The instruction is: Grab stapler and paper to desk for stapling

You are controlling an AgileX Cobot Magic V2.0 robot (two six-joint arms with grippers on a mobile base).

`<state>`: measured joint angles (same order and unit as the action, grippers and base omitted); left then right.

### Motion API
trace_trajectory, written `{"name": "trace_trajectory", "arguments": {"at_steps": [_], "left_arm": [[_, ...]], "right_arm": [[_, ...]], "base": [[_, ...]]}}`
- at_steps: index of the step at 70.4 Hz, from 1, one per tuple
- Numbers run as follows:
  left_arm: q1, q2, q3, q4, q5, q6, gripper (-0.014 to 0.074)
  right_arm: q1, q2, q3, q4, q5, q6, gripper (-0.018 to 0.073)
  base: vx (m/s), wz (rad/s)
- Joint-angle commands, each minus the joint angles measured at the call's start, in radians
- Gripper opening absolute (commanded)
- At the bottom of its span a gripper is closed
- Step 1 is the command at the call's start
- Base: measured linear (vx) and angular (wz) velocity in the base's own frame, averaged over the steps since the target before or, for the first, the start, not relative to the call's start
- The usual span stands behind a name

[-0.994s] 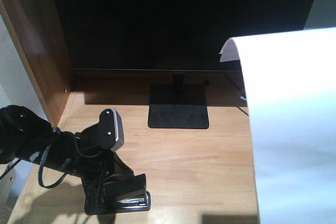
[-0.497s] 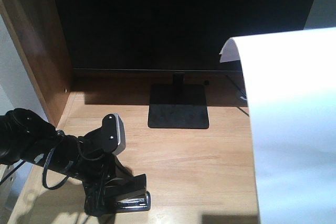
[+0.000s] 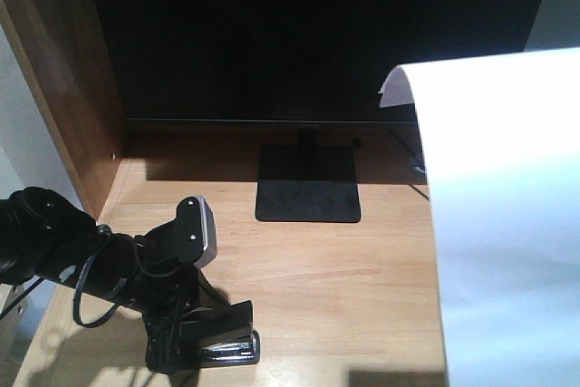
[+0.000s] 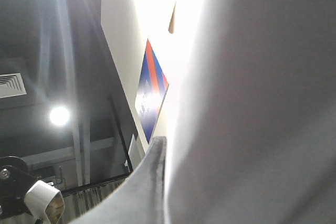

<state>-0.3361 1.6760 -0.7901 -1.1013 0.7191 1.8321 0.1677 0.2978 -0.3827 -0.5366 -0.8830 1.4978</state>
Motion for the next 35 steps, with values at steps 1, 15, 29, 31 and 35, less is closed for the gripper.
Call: {"name": "trace_trajectory", "arguments": {"at_steps": [1,15,29,31,35], "left_arm": [[-0.004,-0.029,-0.021,-0.042,0.031,0.0,-0.0006],[-0.004,-0.029,-0.021,-0.042,0.031,0.0,-0.0006],[-0.004,-0.029,-0.021,-0.042,0.031,0.0,-0.0006],[-0.004,-0.029,-0.021,-0.042,0.031,0.0,-0.0006],[-0.004,-0.029,-0.021,-0.042,0.031,0.0,-0.0006]], "right_arm": [[-0.008,0.011,-0.03,0.019,-0.021,-0.008,-0.0007],[-0.008,0.011,-0.03,0.019,-0.021,-0.008,-0.0007],[-0.008,0.011,-0.03,0.019,-0.021,-0.008,-0.0007],[-0.008,0.011,-0.03,0.019,-0.021,-0.008,-0.0007],[-0.008,0.011,-0.03,0.019,-0.022,-0.008,-0.0007]], "base": [[0.0,0.0],[0.0,0.0],[0.0,0.0],[0.0,0.0],[0.0,0.0]]}}
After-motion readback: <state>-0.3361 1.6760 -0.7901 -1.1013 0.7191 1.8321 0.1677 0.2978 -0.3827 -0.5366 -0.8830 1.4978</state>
